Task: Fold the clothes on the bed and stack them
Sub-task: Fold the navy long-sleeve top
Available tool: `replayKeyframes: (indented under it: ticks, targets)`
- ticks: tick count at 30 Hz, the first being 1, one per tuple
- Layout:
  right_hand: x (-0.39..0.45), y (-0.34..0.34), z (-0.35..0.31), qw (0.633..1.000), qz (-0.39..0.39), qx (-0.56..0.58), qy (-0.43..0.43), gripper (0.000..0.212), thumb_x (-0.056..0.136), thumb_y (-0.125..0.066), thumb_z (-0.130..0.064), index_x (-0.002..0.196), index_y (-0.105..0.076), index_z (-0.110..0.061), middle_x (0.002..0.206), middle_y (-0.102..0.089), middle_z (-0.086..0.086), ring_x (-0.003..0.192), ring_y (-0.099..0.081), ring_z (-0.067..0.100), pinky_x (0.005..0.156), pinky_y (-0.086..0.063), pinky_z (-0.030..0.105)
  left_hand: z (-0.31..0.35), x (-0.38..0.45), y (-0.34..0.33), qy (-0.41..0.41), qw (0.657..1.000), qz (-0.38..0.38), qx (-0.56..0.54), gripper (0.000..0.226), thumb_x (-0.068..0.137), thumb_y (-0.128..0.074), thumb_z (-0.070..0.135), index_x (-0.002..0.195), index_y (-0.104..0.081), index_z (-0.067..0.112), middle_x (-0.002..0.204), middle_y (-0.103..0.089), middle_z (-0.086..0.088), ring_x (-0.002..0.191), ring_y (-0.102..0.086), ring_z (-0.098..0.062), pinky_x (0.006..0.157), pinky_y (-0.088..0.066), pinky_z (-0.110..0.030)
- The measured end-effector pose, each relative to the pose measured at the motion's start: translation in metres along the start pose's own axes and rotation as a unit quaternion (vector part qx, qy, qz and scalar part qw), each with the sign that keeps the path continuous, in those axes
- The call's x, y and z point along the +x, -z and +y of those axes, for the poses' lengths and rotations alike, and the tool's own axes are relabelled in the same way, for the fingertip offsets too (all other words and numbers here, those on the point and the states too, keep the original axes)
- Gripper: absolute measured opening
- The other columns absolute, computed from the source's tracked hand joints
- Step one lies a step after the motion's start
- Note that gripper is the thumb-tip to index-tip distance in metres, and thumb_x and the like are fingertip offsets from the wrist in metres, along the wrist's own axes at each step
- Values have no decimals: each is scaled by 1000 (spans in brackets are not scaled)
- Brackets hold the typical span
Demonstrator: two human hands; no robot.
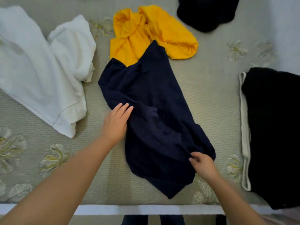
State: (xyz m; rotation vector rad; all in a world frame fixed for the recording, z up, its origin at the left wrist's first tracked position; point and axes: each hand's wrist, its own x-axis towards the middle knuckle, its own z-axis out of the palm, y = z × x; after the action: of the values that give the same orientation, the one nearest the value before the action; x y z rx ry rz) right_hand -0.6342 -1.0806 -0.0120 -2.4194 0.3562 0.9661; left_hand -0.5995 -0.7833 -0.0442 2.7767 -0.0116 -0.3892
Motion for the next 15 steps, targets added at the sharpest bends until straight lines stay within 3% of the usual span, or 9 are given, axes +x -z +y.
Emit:
replayKeyframes:
  ticks: [2,4,8,11,15]
  targets:
    - [4,-4,-8,1000,3,16,-17,18,90,-54,-12,102,-64,-3,94,-67,12,90,-60,23,67,-35,21,6,13,4,21,999,-44,-4,60,89,-39,5,144,-21,17,152,-22,0,140,-15,-16,112,-12,-38]
    - [7,-9,-16,998,13,45,-30,21,89,-56,-19,103,-64,-4,95,-64,5,98,-59,23,73,-37,22,10,24,10,50,996,-68,-6,56,89,-37,8,143,-26,20,148,-31,1,135,-28,-17,107,-18,-37]
    - [6,-18,-22,992,58,104,-42,18,90,-55,-16,96,-66,-3,85,-62,3,93,-60,23,69,-35,22,18,38,22,74,997,-10,-9,46,96,-33,18,142,-27,21,124,-53,-7,108,-52,-25,91,-31,-37]
    - [0,-16,-24,987,86,126,-42,18,91,-53,-16,86,-66,-4,82,-62,5,84,-58,21,66,-34,23,24,47,25,53,992,-29,109,38,97,-36,28,135,-41,22,119,-46,-6,109,-44,-25,88,-35,-37]
    - [-7,3,-13,994,61,80,-32,30,93,-48,-13,70,-55,5,62,-46,2,68,-47,18,58,-27,27,31,47,27,76,992,-18,102,30,96,-41,26,119,-56,14,120,-44,-8,112,-39,-27,89,-31,-37]
